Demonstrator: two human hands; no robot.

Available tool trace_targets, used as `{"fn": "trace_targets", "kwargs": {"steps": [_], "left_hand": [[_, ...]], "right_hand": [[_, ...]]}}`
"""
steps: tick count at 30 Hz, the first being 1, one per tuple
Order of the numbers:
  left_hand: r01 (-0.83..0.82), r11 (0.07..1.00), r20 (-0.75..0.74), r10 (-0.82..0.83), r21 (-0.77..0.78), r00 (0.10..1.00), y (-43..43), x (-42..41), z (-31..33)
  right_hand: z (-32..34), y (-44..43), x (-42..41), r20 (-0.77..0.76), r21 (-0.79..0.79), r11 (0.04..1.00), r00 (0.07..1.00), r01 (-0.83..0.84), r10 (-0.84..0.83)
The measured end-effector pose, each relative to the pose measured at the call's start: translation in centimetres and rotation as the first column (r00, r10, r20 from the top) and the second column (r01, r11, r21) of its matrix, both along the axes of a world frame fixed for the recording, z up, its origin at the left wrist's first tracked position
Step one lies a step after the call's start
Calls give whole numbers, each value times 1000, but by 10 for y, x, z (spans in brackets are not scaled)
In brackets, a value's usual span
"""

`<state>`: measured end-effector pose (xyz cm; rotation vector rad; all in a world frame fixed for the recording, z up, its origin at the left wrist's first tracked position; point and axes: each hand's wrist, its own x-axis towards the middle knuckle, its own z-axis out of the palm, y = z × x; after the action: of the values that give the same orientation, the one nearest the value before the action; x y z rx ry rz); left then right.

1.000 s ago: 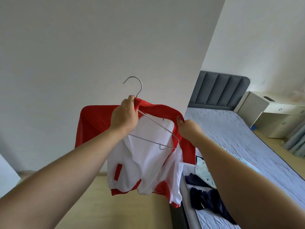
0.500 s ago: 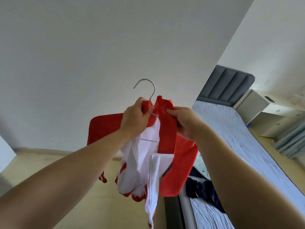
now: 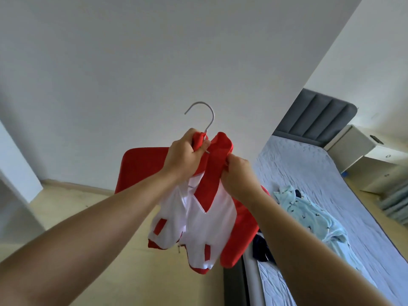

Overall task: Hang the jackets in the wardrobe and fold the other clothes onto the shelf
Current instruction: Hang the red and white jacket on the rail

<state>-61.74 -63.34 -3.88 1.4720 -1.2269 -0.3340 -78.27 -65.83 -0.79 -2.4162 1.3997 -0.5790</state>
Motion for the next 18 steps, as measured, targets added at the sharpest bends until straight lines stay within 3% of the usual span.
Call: {"fn": "trace_targets", "kwargs": {"steps": [3,7,12,18], "left_hand": [[-32,999,13,32,8,999,30,7,3],[-166,986,158,162,15,974,89,28,-2],[-388,921,269,367,28,891,186,57,-13],[-521,822,268,462,228,846,306,125,-1]], "right_hand": [[-2,22,12,17,-47,998,998,-53,54],[-12,57,40,-22,-133,990,998,-53,50],[-23,117,91,41,-137,982,989,-132,139],[-16,203,170,89,-120,938,937,-326,338]]}}
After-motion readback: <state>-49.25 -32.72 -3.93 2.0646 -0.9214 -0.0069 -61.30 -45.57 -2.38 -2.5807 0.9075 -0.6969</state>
